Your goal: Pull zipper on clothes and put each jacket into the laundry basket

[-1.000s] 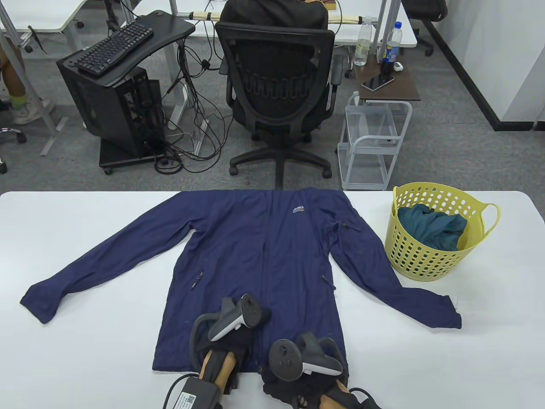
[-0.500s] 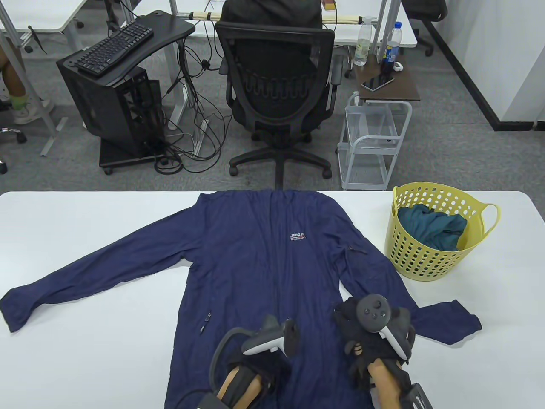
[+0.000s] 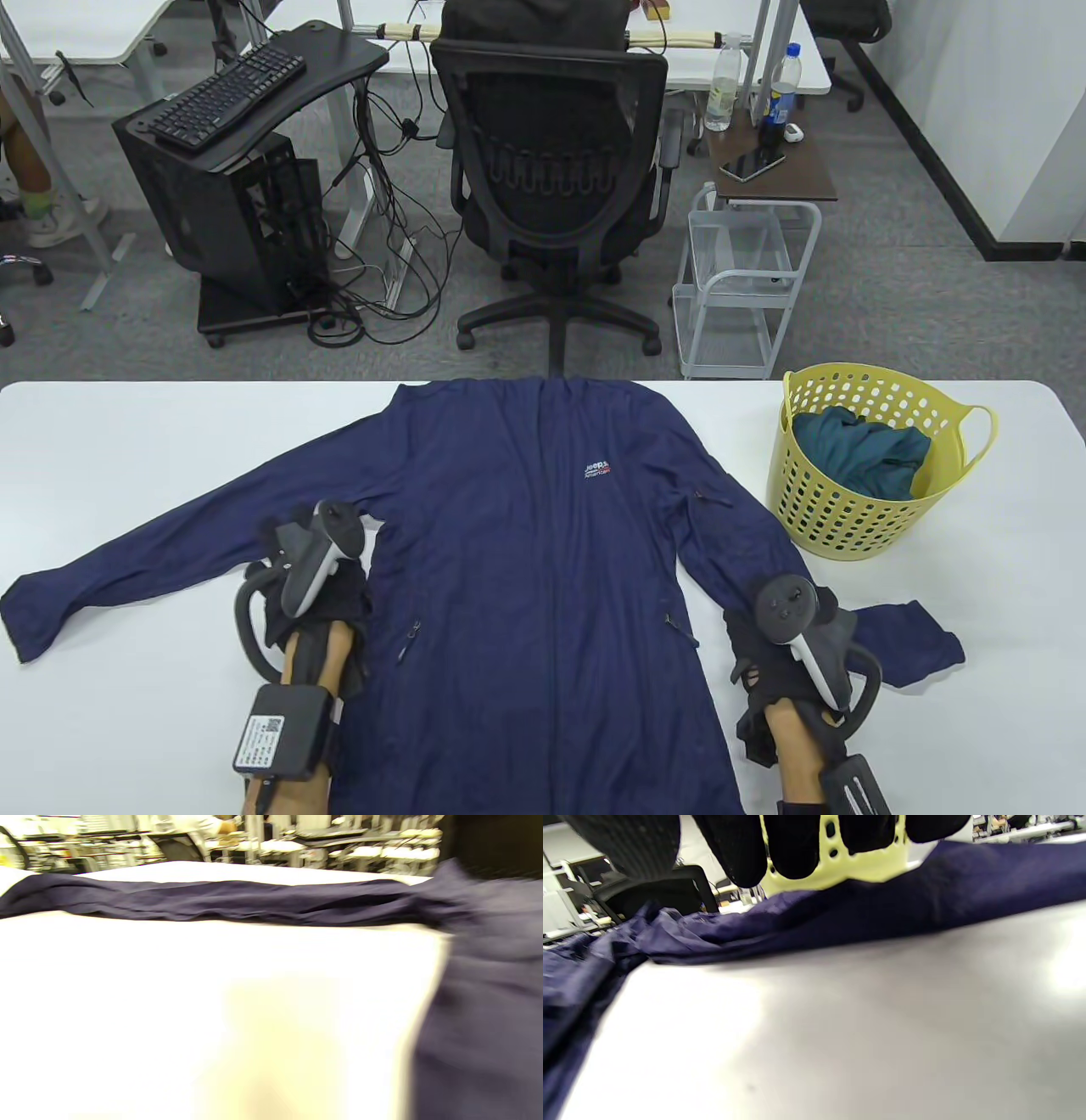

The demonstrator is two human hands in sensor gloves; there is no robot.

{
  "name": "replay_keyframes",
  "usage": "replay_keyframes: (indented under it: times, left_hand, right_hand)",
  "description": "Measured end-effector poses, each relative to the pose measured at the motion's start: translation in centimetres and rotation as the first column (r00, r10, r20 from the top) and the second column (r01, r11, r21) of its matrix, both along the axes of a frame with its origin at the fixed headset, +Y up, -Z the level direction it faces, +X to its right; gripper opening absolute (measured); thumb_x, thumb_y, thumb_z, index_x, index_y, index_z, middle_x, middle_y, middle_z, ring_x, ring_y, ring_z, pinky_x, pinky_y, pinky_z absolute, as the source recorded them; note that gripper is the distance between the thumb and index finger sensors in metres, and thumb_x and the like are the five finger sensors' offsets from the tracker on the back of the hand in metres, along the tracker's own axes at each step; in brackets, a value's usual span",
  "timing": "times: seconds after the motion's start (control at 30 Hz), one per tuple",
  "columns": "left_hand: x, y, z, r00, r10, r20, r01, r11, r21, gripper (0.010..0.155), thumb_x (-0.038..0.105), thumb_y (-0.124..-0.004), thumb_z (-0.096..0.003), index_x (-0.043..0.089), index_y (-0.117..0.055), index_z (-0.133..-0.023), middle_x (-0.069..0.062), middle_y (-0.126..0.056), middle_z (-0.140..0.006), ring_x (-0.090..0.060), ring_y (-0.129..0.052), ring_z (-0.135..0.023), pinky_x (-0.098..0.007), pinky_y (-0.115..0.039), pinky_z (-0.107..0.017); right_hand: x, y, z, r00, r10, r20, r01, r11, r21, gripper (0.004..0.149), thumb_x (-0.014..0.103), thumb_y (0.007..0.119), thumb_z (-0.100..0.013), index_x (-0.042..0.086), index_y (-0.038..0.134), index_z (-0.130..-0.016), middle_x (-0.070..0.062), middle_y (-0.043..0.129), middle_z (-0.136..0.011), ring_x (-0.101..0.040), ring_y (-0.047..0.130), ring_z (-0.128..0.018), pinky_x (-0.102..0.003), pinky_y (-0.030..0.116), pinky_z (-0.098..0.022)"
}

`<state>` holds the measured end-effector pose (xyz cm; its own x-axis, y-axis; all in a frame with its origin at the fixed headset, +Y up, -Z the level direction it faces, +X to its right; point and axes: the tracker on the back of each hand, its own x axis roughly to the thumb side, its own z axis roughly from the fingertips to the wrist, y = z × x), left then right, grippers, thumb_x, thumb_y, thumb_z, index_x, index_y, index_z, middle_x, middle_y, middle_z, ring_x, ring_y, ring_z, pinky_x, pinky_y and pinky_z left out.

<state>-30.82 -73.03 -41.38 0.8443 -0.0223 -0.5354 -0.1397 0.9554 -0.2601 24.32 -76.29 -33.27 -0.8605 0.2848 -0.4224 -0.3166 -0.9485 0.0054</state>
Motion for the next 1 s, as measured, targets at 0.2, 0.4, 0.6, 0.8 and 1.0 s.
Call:
replay_keyframes:
  times: [0.2,0.4,0.6,0.8,1.0]
  left_hand:
    - [-6.4,-3.6,-1.7,0.982,0.159,-0.102,-0.165,0.985,-0.054,0.067,0.048,-0.053,-0.0437,0.052,-0.019,-0.102,0.018,-0.008,-0.118,-0.025,0.002,-0.107,-0.061,-0.021,-0.077]
    - [-8.0,-6.2,-1.2,0.97,0.215,-0.115,-0.225,0.971,-0.077,0.067,0.046,-0.053,-0.0419,0.051,-0.022,-0.101,0.019,-0.022,-0.118,-0.022,0.002,-0.105,-0.061,-0.018,-0.075]
    - [-6.6,-3.9,0.2,0.998,0.065,-0.025,-0.066,0.996,-0.055,0.065,0.047,-0.056,-0.0422,0.041,-0.038,-0.105,0.002,-0.064,-0.098,-0.032,-0.03,-0.111,-0.067,-0.03,-0.073]
    - [-2.9,-2.6,3.2,0.994,-0.107,-0.003,0.105,0.985,-0.136,0.075,0.068,-0.049,-0.0386,0.035,-0.056,-0.105,0.002,-0.075,-0.1,-0.027,-0.094,-0.079,-0.051,-0.077,-0.058]
    - [3.3,-1.5,6.0,0.958,0.277,0.077,-0.253,0.939,-0.233,0.076,0.065,-0.048,-0.0408,0.024,-0.077,-0.098,-0.005,-0.08,-0.101,-0.033,-0.094,-0.077,-0.056,-0.075,-0.057]
  right_hand:
    - [1.2,-1.4,-0.5,0.999,-0.023,0.026,0.025,0.997,-0.072,0.067,0.057,0.071,-0.049,0.029,0.059,-0.108,-0.003,0.053,-0.121,-0.047,0.048,-0.106,-0.066,0.046,-0.073]
    - [1.3,-1.4,-0.7,1.0,0.016,0.022,-0.014,0.995,-0.097,0.064,0.056,0.071,-0.049,0.028,0.065,-0.106,-0.003,0.06,-0.118,-0.045,0.058,-0.103,-0.064,0.05,-0.071]
    - [0.6,-0.9,-0.6,0.998,0.053,0.018,-0.051,0.992,-0.119,0.06,0.057,0.07,-0.049,0.026,0.074,-0.1,-0.004,0.07,-0.109,-0.051,0.058,-0.101,-0.065,0.051,-0.07]
    - [-0.3,-0.2,0.0,0.998,0.067,0.016,-0.064,0.989,-0.133,0.063,0.058,0.069,-0.049,0.024,0.072,-0.102,-0.007,0.074,-0.108,-0.042,0.079,-0.09,-0.058,0.066,-0.064]
    - [-2.5,0.4,0.4,0.996,0.061,-0.06,-0.07,0.984,-0.166,0.058,0.054,0.067,-0.051,0.02,0.086,-0.092,-0.009,0.086,-0.094,-0.036,0.092,-0.074,-0.054,0.074,-0.057]
